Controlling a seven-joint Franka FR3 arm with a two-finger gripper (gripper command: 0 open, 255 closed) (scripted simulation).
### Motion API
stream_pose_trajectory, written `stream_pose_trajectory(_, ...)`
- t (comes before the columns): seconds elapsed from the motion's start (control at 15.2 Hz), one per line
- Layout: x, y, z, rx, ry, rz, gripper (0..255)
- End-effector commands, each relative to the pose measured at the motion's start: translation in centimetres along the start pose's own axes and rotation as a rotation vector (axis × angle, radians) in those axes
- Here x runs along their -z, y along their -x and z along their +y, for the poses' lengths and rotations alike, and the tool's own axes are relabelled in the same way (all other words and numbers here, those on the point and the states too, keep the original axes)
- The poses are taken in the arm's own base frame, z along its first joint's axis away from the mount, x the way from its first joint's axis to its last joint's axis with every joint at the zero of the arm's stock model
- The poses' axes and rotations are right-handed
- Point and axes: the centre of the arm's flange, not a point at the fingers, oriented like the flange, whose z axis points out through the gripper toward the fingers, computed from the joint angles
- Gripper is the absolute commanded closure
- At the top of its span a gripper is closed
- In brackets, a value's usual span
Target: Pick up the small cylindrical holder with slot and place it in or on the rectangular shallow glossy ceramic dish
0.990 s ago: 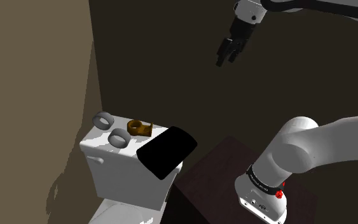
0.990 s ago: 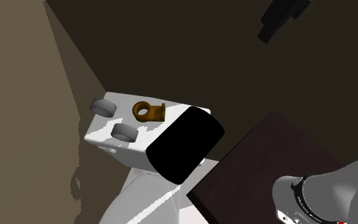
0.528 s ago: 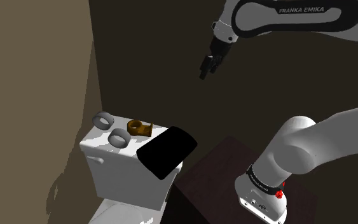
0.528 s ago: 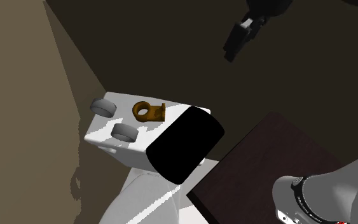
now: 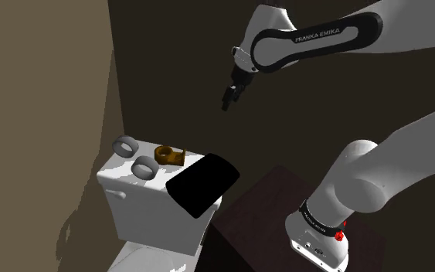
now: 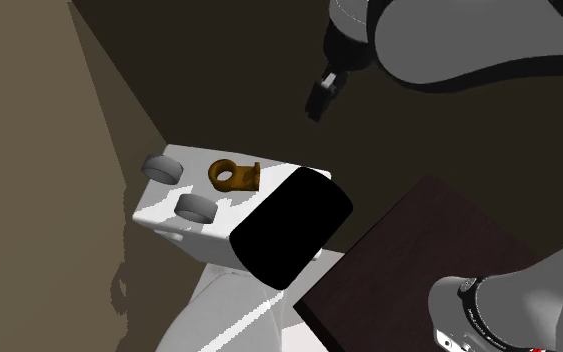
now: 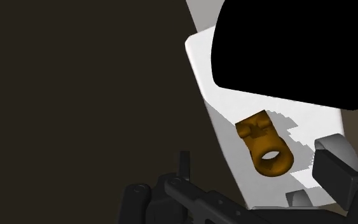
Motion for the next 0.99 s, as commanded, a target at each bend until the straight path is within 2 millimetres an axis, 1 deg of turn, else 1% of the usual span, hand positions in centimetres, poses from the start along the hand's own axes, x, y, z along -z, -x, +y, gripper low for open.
stream_pose_trajectory(0.0, -3.1, -1.1, -0.3, 0.041, -0.011, -0.013, 0)
stream_pose_trajectory(0.46, -11.1, -4.9, -2.4, 0.176, -0.036, -0.003, 0)
stream_pose_trajectory(0.92, -19.0, -8.4, -5.1, 0.311, -0.062, 0.008, 0)
